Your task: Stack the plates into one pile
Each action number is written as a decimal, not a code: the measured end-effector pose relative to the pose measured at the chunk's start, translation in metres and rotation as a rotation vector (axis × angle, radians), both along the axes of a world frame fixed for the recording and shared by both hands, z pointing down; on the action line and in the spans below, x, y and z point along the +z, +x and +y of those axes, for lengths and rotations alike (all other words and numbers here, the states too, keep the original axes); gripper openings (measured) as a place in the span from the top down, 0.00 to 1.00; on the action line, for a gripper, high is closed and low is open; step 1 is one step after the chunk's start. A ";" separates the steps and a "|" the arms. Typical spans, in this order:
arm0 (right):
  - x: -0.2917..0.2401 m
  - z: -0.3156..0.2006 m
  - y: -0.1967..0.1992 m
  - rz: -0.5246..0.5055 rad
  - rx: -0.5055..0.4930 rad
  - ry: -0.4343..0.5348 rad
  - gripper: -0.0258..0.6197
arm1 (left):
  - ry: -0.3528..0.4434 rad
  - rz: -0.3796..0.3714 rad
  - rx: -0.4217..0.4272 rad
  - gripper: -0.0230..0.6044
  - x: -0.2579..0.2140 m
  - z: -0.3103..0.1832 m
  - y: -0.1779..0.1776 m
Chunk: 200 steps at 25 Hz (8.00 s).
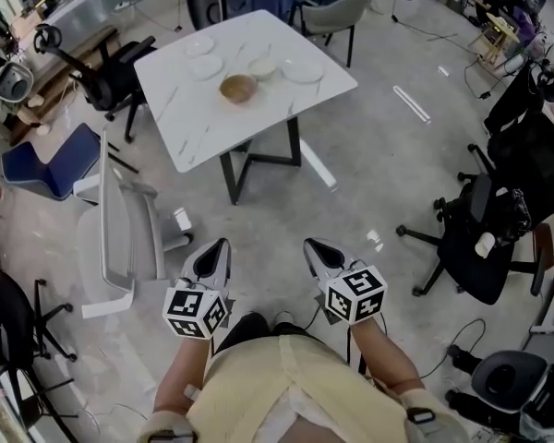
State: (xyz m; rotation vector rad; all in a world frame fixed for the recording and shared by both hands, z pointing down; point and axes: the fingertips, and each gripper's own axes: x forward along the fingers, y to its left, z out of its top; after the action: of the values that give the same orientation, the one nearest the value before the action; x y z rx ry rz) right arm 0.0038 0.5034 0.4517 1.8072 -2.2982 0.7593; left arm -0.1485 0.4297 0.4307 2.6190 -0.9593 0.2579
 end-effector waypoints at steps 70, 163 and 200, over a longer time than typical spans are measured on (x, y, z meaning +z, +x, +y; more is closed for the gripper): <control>0.018 -0.456 0.208 -0.100 0.238 -0.119 0.76 | -0.005 -0.033 -0.005 0.93 0.016 -0.452 0.150; -0.003 -0.548 0.302 -0.125 0.325 -0.087 0.94 | -0.053 0.028 -0.160 0.93 0.021 -0.520 0.179; -0.039 -0.700 0.040 -0.084 -0.372 -0.055 0.94 | 0.013 -0.051 -0.432 0.93 0.008 -0.546 0.023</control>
State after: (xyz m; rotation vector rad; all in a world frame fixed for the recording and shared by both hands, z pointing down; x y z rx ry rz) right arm 0.0437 -0.1965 0.4128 1.2897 -2.5313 0.8347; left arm -0.1254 -0.1161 0.4389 2.3468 -1.5116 0.2089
